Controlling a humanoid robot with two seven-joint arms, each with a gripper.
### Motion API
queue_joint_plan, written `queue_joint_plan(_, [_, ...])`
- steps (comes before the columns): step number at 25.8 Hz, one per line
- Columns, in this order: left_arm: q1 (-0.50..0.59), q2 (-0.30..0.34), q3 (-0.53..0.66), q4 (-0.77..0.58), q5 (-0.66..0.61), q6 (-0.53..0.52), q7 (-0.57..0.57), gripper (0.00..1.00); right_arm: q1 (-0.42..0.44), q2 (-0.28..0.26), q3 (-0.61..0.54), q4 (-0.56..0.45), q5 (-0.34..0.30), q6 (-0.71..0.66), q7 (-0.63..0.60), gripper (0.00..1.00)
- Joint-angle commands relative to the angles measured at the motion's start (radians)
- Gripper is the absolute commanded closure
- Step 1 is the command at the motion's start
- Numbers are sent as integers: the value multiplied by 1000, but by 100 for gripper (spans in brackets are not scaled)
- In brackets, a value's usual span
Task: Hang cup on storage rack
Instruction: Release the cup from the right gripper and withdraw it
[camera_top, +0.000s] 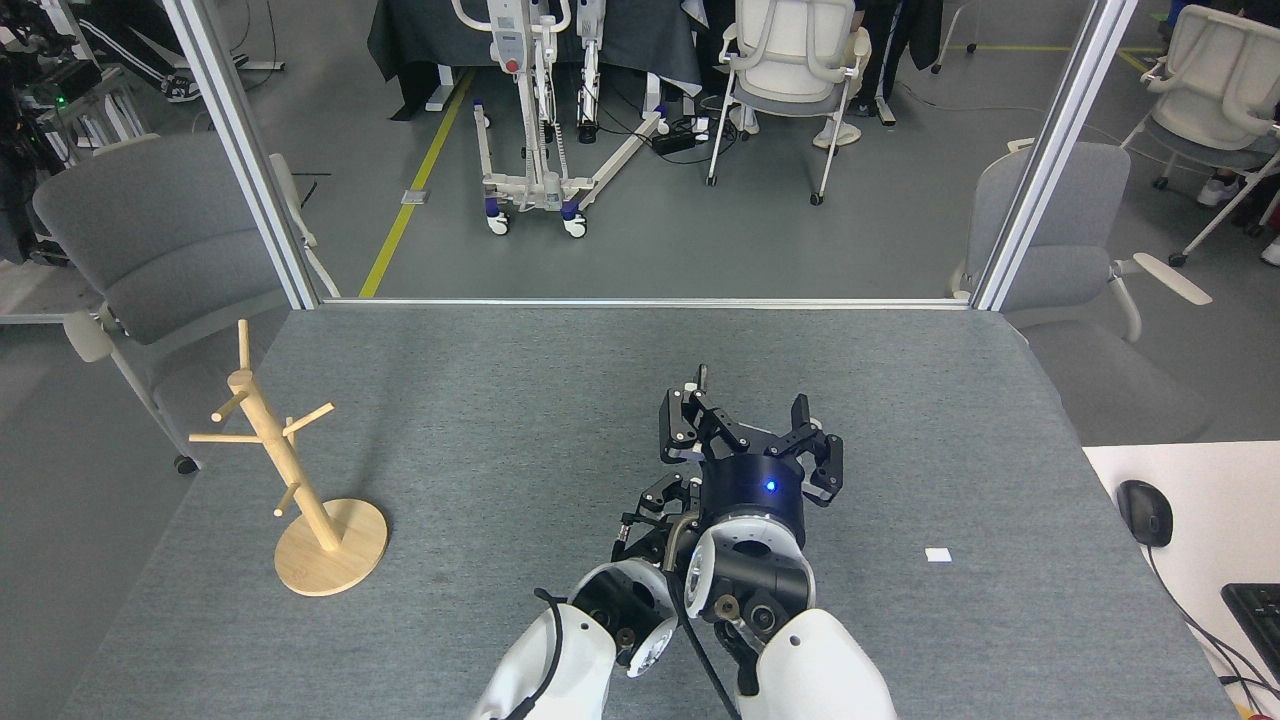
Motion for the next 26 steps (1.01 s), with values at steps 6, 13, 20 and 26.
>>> queue_joint_plan(6, [95, 30, 16, -33, -32, 69, 2, 100, -2, -12, -144, 1, -4, -97, -159, 1])
queue_joint_plan(13, [365, 208, 125, -395, -55, 78, -13, 100, 40, -62, -530, 101, -59, -536, -298, 1])
queue_joint_plan(20, [578, 335, 295, -569, -95, 66, 18, 100, 204, -204, -779, 307, -98, -1122, -409, 0])
queue_joint_plan(26, [687, 384, 499, -569, -95, 64, 81, 100, 305, -190, -830, 313, -41, -1186, -415, 0])
